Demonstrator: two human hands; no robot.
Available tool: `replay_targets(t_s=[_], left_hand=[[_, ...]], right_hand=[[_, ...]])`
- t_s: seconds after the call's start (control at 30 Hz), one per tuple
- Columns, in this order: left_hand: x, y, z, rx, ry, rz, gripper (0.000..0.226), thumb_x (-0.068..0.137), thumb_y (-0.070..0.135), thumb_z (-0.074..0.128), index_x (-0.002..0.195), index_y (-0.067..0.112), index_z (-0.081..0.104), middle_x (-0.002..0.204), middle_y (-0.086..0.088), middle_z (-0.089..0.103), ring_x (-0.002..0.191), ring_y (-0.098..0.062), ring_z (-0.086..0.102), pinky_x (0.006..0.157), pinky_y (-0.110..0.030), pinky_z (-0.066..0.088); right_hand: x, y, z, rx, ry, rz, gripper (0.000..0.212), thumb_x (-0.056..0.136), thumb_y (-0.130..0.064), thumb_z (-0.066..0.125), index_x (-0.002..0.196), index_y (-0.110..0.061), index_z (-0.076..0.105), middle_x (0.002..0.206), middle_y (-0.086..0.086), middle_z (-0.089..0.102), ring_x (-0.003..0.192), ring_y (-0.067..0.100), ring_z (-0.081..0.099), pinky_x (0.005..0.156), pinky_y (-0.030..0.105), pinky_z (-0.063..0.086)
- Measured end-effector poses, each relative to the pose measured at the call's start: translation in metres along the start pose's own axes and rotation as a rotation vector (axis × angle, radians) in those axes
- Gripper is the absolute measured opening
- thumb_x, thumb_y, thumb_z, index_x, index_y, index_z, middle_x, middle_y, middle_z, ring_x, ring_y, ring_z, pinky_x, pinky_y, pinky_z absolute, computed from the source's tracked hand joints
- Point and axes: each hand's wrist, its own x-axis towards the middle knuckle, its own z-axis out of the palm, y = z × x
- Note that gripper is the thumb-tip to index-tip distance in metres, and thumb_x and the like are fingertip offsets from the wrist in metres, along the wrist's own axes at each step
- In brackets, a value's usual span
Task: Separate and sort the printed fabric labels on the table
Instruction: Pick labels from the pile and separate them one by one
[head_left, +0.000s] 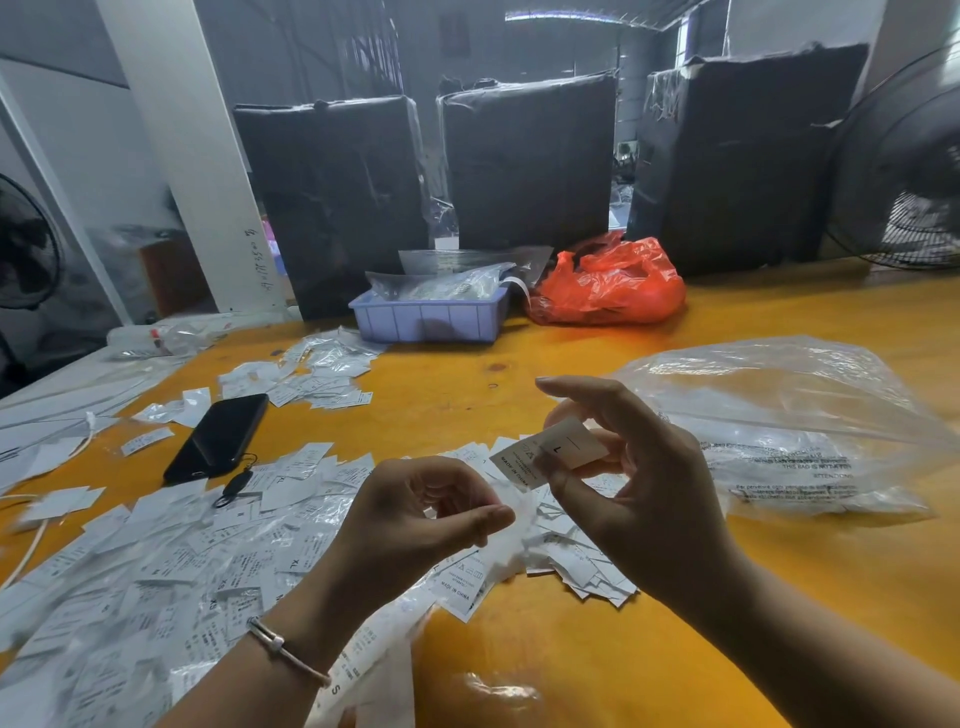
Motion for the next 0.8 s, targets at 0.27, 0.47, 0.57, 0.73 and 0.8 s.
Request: replay_targets(t_s=[0.27, 0.47, 0.57, 0.73, 0.8], left_hand=[[0.0000, -0.0015, 0.0000, -0.008, -0.005, -0.006, 0.017, 0.073, 0.036, 0.075, 0.075, 0.019, 0.073, 0.068, 0.001, 0.071, 0.061, -0.015, 0.067, 0.059, -0.024, 0.056], [-0.0009, -0.0019, -0.0008, -0.021, -0.002, -0.005, 0.019, 0.073, 0.033, 0.077, 0.076, 0.014, 0.074, 0.067, -0.002, 0.071, 0.061, -0.018, 0.067, 0.059, -0.029, 0.057], [-0.0007, -0.0018, -0.0003, -0.025, -0.006, -0.006, 0.020, 0.072, 0.035, 0.077, 0.076, 0.015, 0.075, 0.068, -0.002, 0.071, 0.061, -0.019, 0.067, 0.059, -0.031, 0.057], [-0.0011, -0.0012, -0.0003, -0.011, -0.017, 0.006, 0.021, 0.073, 0.039, 0.076, 0.077, 0.019, 0.074, 0.069, 0.000, 0.071, 0.061, -0.017, 0.067, 0.059, -0.033, 0.057], [-0.0011, -0.0015, -0.0006, -0.006, -0.026, 0.010, 0.021, 0.075, 0.040, 0.078, 0.077, 0.019, 0.075, 0.069, 0.000, 0.071, 0.061, -0.017, 0.067, 0.059, -0.036, 0.057]], right_hand=[[0.0006, -0.0025, -0.0011, -0.003, 0.005, 0.004, 0.048, 0.076, 0.000, 0.073, 0.113, -0.026, 0.058, 0.092, -0.008, 0.066, 0.083, 0.004, 0.069, 0.067, 0.022, 0.059], [0.0001, 0.0005, -0.0016, -0.082, 0.041, 0.006, 0.043, 0.076, -0.005, 0.071, 0.113, -0.025, 0.061, 0.094, -0.005, 0.067, 0.082, 0.009, 0.069, 0.068, 0.026, 0.058], [-0.0004, 0.0001, -0.0006, -0.083, 0.039, 0.015, 0.043, 0.076, -0.007, 0.070, 0.112, -0.027, 0.060, 0.094, -0.005, 0.068, 0.082, 0.008, 0.069, 0.067, 0.027, 0.058], [-0.0012, 0.0018, 0.0002, -0.094, 0.026, 0.009, 0.046, 0.076, -0.001, 0.074, 0.112, -0.026, 0.061, 0.094, -0.003, 0.068, 0.082, 0.009, 0.069, 0.068, 0.025, 0.058], [-0.0004, 0.0023, -0.0003, -0.096, 0.038, 0.005, 0.045, 0.076, -0.001, 0.073, 0.111, -0.026, 0.061, 0.095, -0.003, 0.068, 0.082, 0.008, 0.069, 0.069, 0.022, 0.058]])
